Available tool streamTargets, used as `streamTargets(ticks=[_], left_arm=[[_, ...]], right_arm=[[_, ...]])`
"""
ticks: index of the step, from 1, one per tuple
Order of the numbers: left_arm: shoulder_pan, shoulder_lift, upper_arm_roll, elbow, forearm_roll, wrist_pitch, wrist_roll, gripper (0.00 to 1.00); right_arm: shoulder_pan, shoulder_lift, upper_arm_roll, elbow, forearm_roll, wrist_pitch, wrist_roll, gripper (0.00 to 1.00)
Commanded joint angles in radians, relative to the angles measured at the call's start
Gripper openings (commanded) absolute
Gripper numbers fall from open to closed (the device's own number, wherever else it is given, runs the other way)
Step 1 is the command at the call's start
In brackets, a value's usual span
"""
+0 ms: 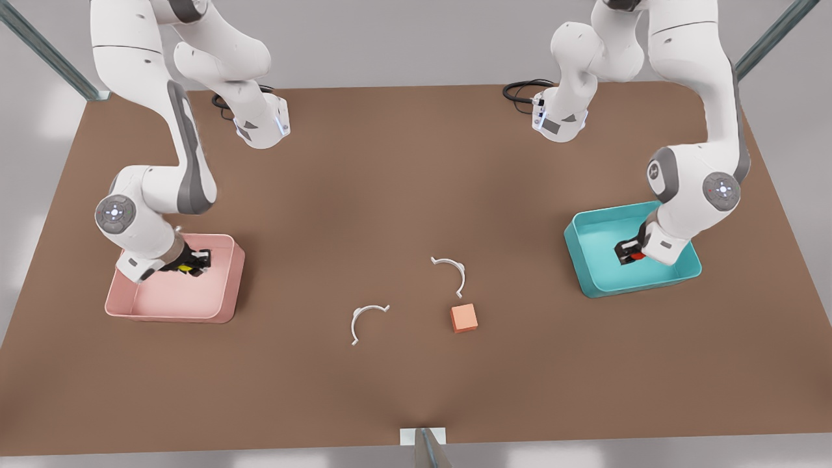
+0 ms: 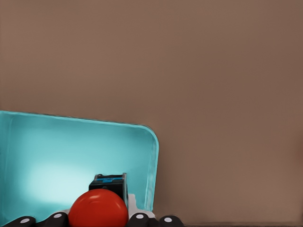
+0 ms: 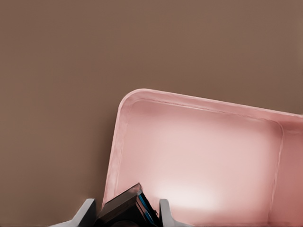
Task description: Place the red button in the blue storage box with the left arm, and place the yellow button in the pink storage box with the right arm
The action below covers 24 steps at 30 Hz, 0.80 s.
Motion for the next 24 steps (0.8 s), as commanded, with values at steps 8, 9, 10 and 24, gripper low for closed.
streamTargets(ticks=[8,9,10,24], left_arm=[[0.004,0.157,0.008,0.006,-0.135,-0.068,0.567,1.0],[0.012,0.149,0.006,0.007,-0.135,-0.076,0.567,1.0],[0.008,0.115,0.006,0.018,-0.134,-0.108,0.555,1.0],[0.38,-0.046,-0.459,0.56,0.125,-0.545,0.208,1.0]], right_arm=[[-0.02,0.173,-0.124,-0.018,0.076,0.247,-0.512,0.7],[-0.021,0.171,-0.124,-0.018,0.076,0.245,-0.505,0.95],[-0.021,0.165,-0.124,-0.016,0.076,0.245,-0.502,1.0],[-0.049,-0.027,0.116,0.63,0.006,-0.698,0.176,1.0]])
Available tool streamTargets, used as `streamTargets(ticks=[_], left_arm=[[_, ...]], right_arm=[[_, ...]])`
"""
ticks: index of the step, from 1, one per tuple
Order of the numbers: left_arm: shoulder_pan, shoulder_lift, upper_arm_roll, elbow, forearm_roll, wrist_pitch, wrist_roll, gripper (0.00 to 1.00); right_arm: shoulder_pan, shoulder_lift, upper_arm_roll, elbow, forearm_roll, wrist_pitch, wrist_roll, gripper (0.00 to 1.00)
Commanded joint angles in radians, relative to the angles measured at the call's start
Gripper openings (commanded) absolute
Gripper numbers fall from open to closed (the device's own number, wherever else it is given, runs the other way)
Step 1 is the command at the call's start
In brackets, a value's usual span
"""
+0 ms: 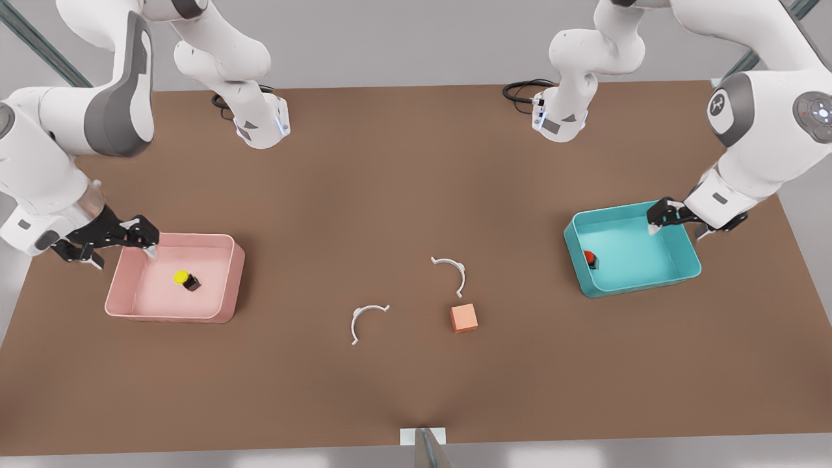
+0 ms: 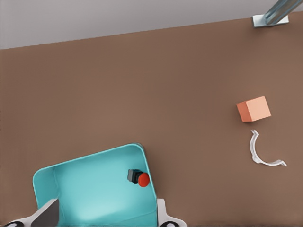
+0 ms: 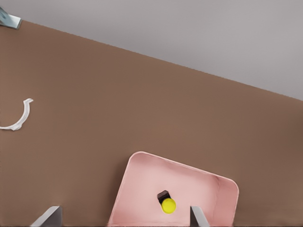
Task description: Place the red button in the blue storage box with the left arm, and place the yellow button in the pink storage box with the right arm
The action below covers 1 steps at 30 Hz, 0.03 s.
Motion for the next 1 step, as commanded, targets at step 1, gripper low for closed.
streamTargets(ticks=[1], left_arm=[[0.0,-0.002,-0.003,0.0,0.027,-0.075,-0.026,1.0]], right_arm=[[-0.006,0.002,-0.011,0.004,0.001,-0.2,0.288,1.0]])
